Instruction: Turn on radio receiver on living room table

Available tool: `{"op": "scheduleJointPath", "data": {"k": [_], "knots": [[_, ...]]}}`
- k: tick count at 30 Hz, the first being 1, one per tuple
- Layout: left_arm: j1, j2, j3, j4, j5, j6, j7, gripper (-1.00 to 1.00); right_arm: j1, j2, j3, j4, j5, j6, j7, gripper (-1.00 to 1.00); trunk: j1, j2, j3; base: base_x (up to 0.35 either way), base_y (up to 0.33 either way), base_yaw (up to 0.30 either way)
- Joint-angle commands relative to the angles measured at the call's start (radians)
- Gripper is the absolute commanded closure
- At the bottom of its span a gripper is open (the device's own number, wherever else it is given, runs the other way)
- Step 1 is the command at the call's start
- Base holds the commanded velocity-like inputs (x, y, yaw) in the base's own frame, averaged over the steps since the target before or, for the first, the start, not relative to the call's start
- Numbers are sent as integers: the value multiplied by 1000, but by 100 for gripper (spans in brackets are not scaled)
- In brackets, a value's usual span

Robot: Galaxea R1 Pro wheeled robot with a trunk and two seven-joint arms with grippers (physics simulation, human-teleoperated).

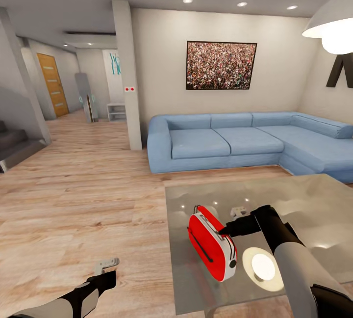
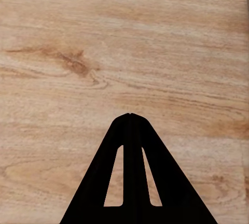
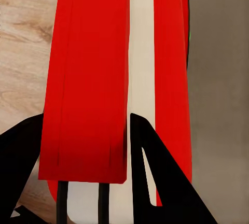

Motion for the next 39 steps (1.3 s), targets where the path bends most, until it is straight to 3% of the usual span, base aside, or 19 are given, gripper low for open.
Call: {"op": "scheduleJointPath", "data": {"k": [1,34,39], "knots": [[0,0,0,0,0,0,0,100,0,0,-1,0,-8,0,1,100,0,0,0,0,0,0],[0,-1,-1,0,-1,0,0,100,0,6,0,12,-8,-6,0,100,8,-14,-6,0,0,0],[0,-2,-1,0,-1,0,0,100,0,6,1,13,-8,-6,-1,100,23,-42,-19,0,0,0]]}}
